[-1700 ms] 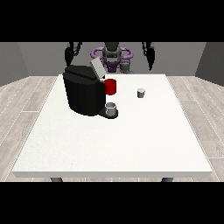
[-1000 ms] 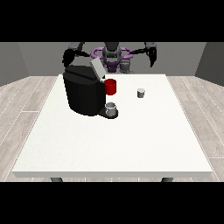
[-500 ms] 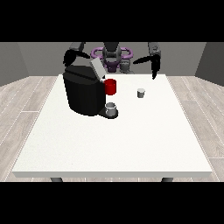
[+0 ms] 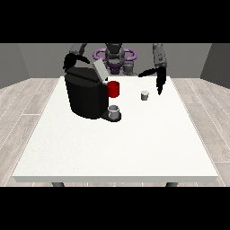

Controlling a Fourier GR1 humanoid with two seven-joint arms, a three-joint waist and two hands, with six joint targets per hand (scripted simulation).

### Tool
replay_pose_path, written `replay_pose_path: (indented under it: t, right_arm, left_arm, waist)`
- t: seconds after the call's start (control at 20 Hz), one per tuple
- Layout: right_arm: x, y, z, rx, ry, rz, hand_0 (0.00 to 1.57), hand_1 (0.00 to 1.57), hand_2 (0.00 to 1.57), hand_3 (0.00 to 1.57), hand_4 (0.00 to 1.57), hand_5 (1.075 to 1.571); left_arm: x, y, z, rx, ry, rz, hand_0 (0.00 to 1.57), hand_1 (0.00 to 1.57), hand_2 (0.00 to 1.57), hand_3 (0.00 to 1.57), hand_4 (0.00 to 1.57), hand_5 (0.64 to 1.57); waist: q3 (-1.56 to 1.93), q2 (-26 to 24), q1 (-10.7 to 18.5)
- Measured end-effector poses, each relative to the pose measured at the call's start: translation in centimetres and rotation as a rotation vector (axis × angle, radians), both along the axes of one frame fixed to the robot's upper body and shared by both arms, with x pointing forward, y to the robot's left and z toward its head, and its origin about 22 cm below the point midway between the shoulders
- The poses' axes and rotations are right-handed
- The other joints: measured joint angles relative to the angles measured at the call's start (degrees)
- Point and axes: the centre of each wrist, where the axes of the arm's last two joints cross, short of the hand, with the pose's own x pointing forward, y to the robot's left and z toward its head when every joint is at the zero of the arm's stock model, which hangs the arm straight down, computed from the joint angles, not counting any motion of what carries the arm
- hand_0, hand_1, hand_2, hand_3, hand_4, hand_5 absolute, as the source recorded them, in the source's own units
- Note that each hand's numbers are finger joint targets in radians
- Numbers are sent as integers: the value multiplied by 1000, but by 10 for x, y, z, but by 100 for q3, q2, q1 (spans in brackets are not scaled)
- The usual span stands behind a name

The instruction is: Insert the coffee pod into the coffee machine and close the lid

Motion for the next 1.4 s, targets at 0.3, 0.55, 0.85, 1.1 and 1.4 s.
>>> replay_pose_path:
  t: [0.3, 0.55, 0.85, 1.1, 1.4]
  right_arm:
    - [10, -1, -3, -6, 27, -15, 0, 0, 0, 0, 389, 1571]
    - [15, -2, -10, -28, 62, -34, 0, 0, 0, 0, 424, 1571]
    - [21, 3, -13, -47, 90, -44, 0, 0, 0, 0, 427, 1571]
    - [23, 14, -5, -43, 93, -30, 0, 0, 0, 0, 465, 1571]
    - [26, 8, -10, -45, 91, -27, 0, 0, 0, 0, 527, 1571]
  left_arm:
    - [14, -2, -3, 87, 44, -21, 0, 0, 198, 0, 0, 1571]
    - [19, -3, -10, 157, 70, -42, 446, 446, 606, 295, 0, 1571]
    - [23, -1, -20, 228, 117, -35, 704, 704, 775, 487, 0, 1571]
    - [23, 8, -26, 334, 133, -43, 536, 536, 692, 440, 0, 1571]
    - [30, 2, -27, 435, 93, -49, 719, 719, 851, 619, 151, 1571]
  waist:
    - [-1, 126, 11]
    - [0, 116, 71]
    - [-1, 109, 76]
    - [-1, 164, -45]
    - [0, 202, -64]
